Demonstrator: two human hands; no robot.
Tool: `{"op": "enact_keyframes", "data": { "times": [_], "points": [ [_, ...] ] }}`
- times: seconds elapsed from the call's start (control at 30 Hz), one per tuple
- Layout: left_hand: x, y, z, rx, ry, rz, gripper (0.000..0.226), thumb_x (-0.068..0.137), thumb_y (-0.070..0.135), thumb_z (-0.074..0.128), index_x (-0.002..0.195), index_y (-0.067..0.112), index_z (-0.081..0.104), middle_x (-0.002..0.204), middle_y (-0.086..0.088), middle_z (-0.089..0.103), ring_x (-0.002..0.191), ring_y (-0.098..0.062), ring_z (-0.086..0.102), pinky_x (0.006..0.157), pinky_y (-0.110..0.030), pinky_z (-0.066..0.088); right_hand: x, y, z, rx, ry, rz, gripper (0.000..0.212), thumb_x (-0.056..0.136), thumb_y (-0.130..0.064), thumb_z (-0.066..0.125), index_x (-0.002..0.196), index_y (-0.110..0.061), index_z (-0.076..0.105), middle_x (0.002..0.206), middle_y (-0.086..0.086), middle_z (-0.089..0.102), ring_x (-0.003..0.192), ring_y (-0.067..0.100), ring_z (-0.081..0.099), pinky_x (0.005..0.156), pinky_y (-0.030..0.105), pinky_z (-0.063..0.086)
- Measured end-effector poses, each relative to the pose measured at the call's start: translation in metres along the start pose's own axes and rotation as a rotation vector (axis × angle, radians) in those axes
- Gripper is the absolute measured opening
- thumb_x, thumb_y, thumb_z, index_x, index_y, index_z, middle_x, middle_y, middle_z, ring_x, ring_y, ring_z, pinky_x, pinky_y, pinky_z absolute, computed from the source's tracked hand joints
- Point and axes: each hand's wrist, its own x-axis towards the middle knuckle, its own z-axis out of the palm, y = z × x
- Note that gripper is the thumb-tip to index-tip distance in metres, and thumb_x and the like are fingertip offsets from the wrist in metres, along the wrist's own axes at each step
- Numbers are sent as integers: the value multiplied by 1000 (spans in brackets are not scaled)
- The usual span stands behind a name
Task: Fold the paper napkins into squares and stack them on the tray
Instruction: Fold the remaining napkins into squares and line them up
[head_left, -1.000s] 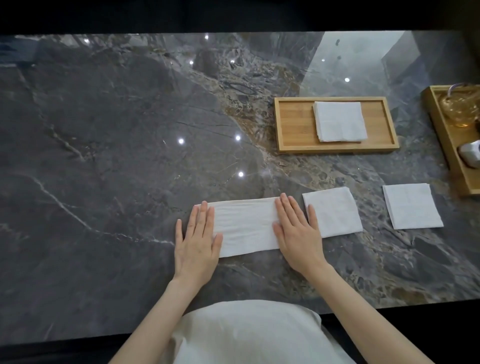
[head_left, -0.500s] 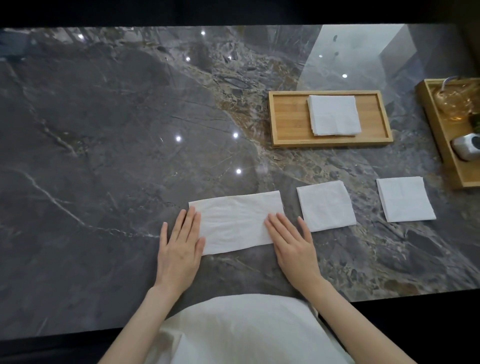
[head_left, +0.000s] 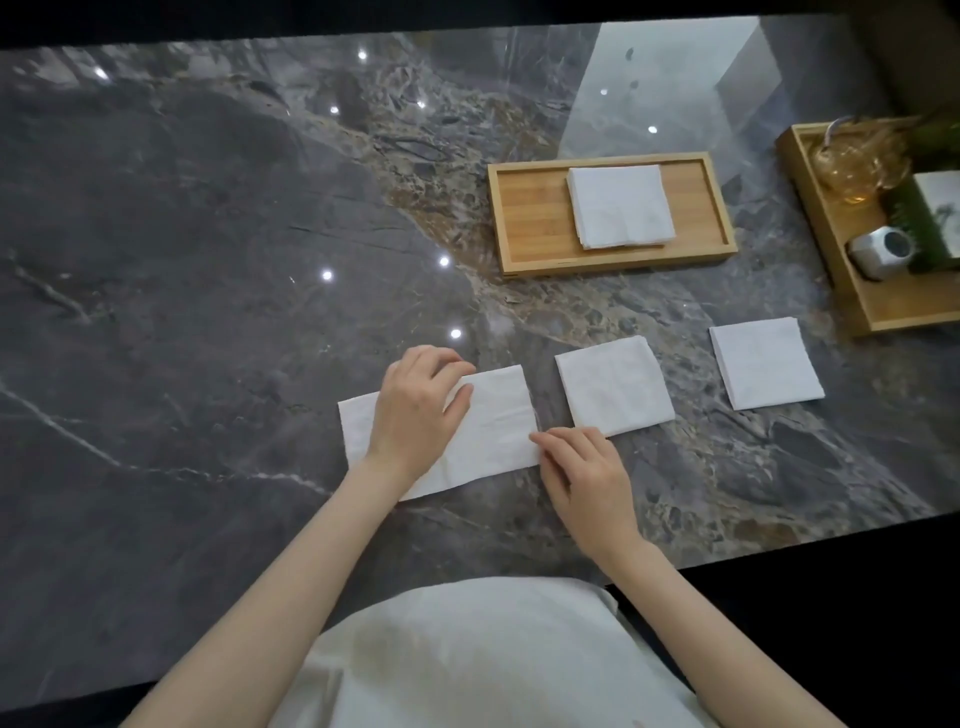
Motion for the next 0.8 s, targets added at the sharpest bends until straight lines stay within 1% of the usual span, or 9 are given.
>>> {"op": "enact_keyframes", "data": {
  "times": [0.1, 0.2, 0.3, 0.43, 0.6, 0.67, 0.7, 0.77, 0.8],
  "points": [
    [23, 16, 13, 25, -140, 58, 20, 77, 23, 61, 92, 10, 67, 94, -8, 65, 95, -25, 55, 75, -36, 43, -5, 0, 4, -79, -40, -48, 24, 85, -13, 52, 103, -8, 68, 93, 4, 70, 86, 19, 55, 76, 28, 41],
    [37, 22, 25, 80, -213, 54, 21, 72, 16, 71, 91, 7, 68, 93, -12, 65, 95, -32, 57, 74, -40, 44, -7, 2, 7, -159, -43, -84, 24, 84, -13, 52, 102, -9, 69, 94, 4, 70, 85, 22, 59, 75, 30, 41],
    [41, 22, 31, 76, -215, 29, 13, 72, 15, 71, 84, 8, 69, 90, -11, 65, 94, -32, 56, 73, -39, 42, -6, 3, 8, -159, 0, -81, 19, 83, -13, 56, 94, -11, 71, 90, 3, 70, 81, 22, 60, 73, 30, 42],
    [40, 21, 33, 31, -196, 3, 7, 72, 14, 72, 72, 10, 67, 84, -9, 64, 90, -30, 56, 70, -38, 42, -2, 2, 9, -91, 15, -37, 13, 84, -12, 58, 87, -11, 70, 85, 4, 68, 79, 19, 56, 70, 28, 42],
    [40, 24, 31, 26, -244, 12, 7, 75, 10, 69, 71, 7, 64, 84, -10, 64, 89, -31, 55, 71, -42, 46, 5, 0, 7, -14, -11, 64, 16, 85, -13, 53, 86, -9, 68, 82, 7, 64, 75, 23, 57, 65, 31, 49],
    [42, 23, 28, -40, -280, -42, 6, 81, 12, 62, 78, 7, 61, 86, -9, 63, 90, -28, 53, 74, -40, 45, 10, -4, 2, 44, -29, 111, 19, 88, -15, 50, 89, -7, 66, 83, 8, 62, 73, 24, 58, 63, 29, 49],
    [44, 22, 25, -116, -300, -101, 7, 85, 14, 58, 82, 8, 59, 86, -8, 63, 88, -26, 53, 75, -38, 44, 12, -7, -2, 93, -45, 149, 22, 90, -18, 46, 91, -6, 65, 85, 8, 61, 73, 22, 57, 62, 28, 49],
    [47, 24, 13, -323, -343, -279, 9, 89, 18, 52, 88, 11, 56, 86, -5, 62, 84, -21, 55, 75, -32, 44, 20, -15, -9, 229, -75, 252, 26, 93, -23, 40, 97, -8, 61, 88, 3, 58, 70, 11, 54, 62, 20, 45],
    [49, 24, 7, -415, -348, -353, 8, 90, 19, 51, 89, 12, 55, 86, -4, 61, 83, -19, 56, 75, -30, 44, 24, -19, -13, 317, -83, 312, 23, 94, -21, 39, 99, -10, 59, 86, -1, 56, 68, 6, 51, 62, 14, 41]
  ]
}}
